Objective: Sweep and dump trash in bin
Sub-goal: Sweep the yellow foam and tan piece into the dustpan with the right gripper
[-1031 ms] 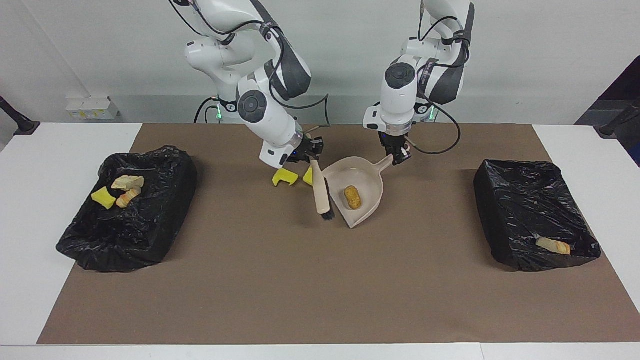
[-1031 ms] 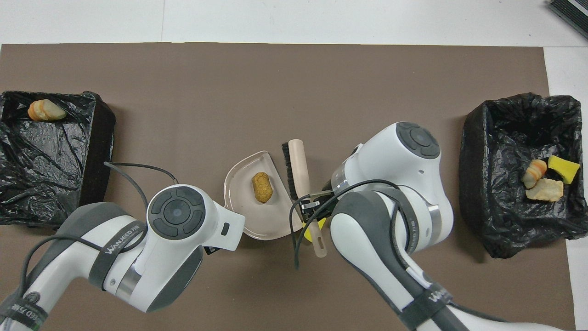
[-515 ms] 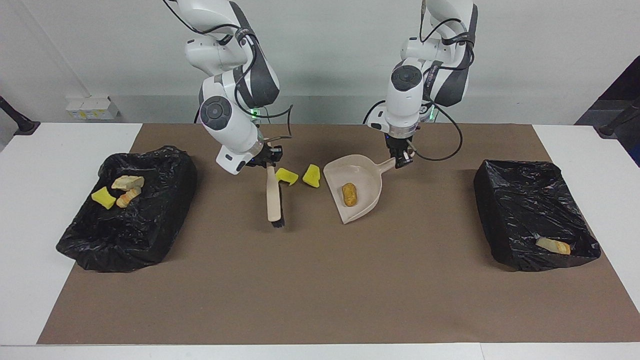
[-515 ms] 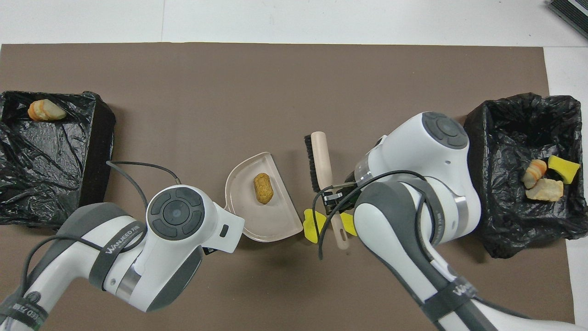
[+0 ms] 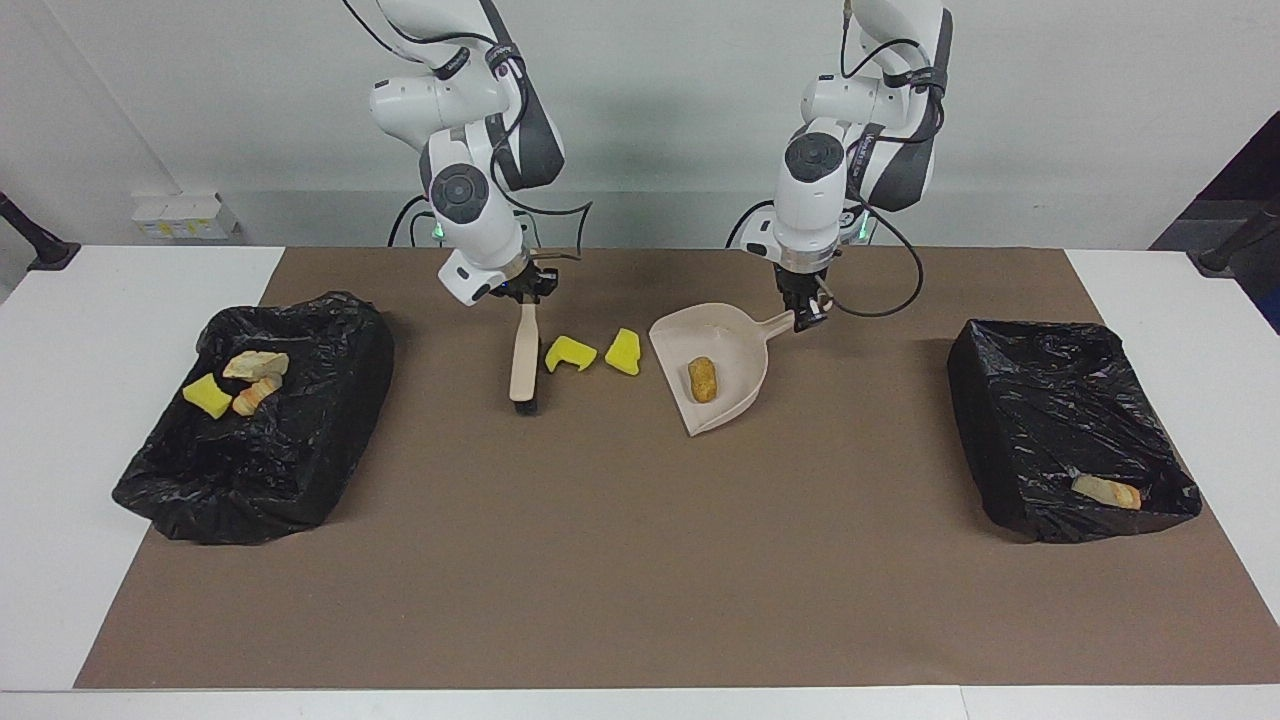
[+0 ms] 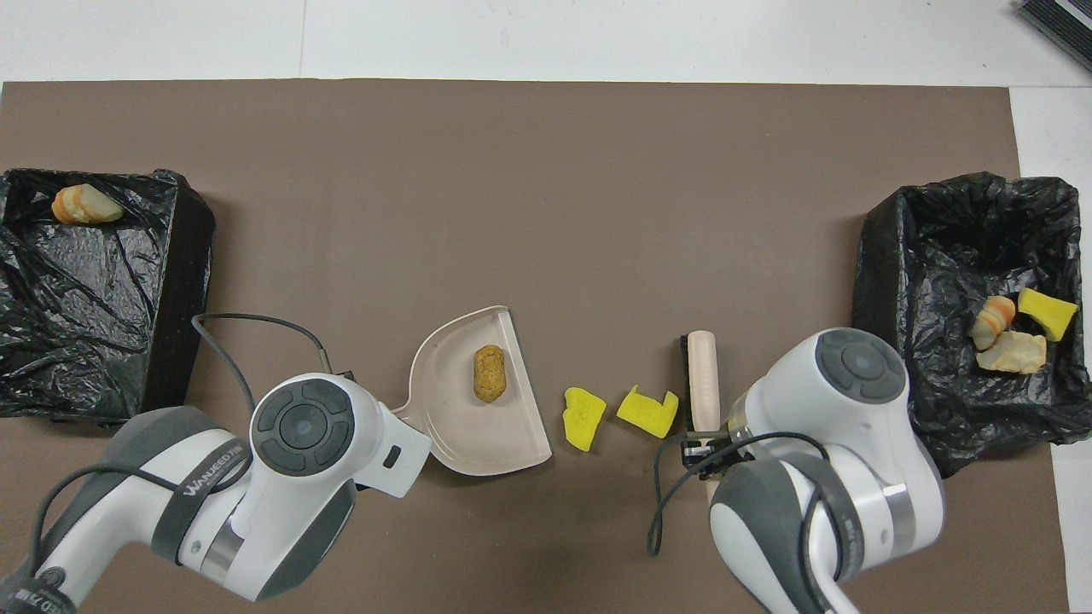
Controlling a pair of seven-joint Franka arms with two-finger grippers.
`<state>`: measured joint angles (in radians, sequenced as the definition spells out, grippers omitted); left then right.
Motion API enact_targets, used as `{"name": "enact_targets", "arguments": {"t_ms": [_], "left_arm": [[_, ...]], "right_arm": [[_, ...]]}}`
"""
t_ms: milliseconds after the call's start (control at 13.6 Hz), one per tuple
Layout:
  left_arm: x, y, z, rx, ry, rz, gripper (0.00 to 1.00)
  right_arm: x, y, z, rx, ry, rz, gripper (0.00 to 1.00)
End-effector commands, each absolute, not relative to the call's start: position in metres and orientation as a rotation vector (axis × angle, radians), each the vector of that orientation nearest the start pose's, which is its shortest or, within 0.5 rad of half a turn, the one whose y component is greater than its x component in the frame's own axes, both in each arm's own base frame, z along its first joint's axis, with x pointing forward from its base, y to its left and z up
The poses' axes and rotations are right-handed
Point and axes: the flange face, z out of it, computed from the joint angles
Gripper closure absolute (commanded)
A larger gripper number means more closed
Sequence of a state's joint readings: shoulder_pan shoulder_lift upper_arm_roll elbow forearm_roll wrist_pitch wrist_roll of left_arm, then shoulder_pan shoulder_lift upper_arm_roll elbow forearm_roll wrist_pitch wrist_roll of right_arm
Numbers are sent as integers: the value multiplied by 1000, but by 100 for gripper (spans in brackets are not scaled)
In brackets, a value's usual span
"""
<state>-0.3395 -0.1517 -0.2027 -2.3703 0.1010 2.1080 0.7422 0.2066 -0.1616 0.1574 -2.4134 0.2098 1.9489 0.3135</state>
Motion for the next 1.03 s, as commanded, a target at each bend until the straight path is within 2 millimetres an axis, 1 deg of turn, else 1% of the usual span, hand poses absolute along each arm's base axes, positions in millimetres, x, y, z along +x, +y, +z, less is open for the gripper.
{"name": "enact_targets", "arguments": {"t_ms": [0,147,221,295,368,442,515,589,663,736,810,884,957], "left_arm": [[381,-235,369,-2344,1906,175,100],[382,-235,369,-2368,1876,171,100],[382,-235,369,-2380,1859,174,100],[382,-235,369,-2383,1855,171,100],[382,-236,369,-2385,1854,171,100],[382,-236,369,-2386,1852,171,100],[382,-235,370,-2391,1844,171,100],[383,-235,370,-2394,1840,173,100],[382,-235,369,-2394,1840,175,100],[382,-235,369,-2393,1842,175,100],[382,-236,370,-2394,1840,173,100],[382,-235,369,-2394,1840,177,100],[381,-235,369,-2394,1839,182,100]], "right_arm": [[355,162,351,-3102,188,459,100],[340,161,346,-3100,251,496,100],[331,178,341,-3116,268,509,100],[331,190,338,-3120,322,510,100],[339,201,342,-3093,337,478,100],[348,212,341,-3061,353,477,100],[353,228,331,-3057,322,484,100],[366,243,330,-3045,308,450,100],[371,265,328,-3046,246,444,100],[370,294,325,-3046,178,438,100],[375,321,324,-3039,114,425,100],[379,339,325,-3022,71,426,100],[383,356,330,-2965,14,435,100]]}}
